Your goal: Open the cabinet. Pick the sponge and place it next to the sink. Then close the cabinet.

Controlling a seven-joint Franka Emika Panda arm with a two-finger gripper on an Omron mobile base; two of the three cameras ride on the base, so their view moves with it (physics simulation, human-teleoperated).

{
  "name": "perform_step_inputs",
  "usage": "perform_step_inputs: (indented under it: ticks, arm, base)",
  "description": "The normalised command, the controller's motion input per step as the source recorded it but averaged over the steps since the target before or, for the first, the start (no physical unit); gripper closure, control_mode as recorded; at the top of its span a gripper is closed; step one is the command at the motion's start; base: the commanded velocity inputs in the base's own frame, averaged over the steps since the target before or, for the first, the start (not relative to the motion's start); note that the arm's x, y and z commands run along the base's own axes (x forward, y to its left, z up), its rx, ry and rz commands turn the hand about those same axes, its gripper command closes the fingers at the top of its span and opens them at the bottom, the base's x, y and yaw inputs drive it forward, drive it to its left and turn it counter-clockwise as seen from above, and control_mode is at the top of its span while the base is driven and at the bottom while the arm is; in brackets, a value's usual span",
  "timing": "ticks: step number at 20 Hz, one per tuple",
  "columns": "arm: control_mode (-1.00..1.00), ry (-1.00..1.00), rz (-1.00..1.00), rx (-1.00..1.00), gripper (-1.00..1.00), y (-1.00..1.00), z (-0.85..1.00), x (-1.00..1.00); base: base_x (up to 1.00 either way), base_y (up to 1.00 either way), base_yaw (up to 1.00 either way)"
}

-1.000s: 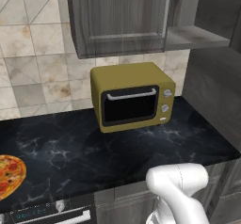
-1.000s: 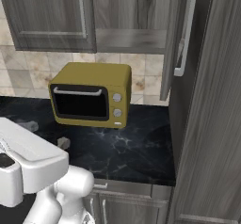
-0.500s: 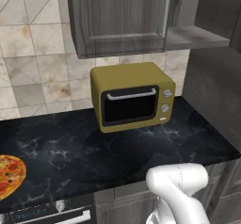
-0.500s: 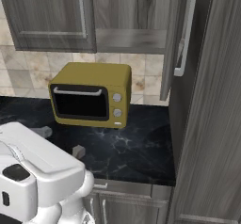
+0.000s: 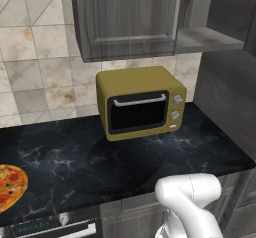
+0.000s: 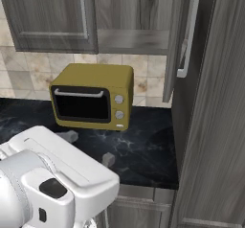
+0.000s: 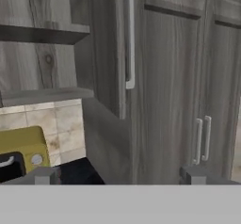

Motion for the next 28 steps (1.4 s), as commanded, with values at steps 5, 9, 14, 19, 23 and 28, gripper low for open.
perform_step_inputs:
  ticks: [5, 9, 14, 19, 23, 28]
  arm:
    - [-1.00, -0.13, 0.00, 0.04, -1.00, -0.03, 0.10, 0.00]
    - [-1.00, -0.15, 0.01, 0.06, -1.00, -0.07, 0.16, 0.00]
    - [-1.00, -0.03, 0.16, 0.01, -1.00, -0.03, 0.16, 0.00]
    - [-1.00, 0.00, 0.25, 0.00, -1.00, 0.00, 0.07, 0.00]
    - [-1.00, 0.00, 0.25, 0.00, -1.00, -0.06, 0.00, 0.00]
    - [-1.00, 0.00, 0.11, 0.00, -1.00, -0.16, 0.01, 0.00]
  base:
    - [0.00, 0.00, 0.00]
    - [0.00, 0.00, 0.00]
    - [0.00, 0.00, 0.00]
    - [0.00, 0.00, 0.00]
    - [0.00, 0.00, 0.00]
    - [0.00, 0.00, 0.00]
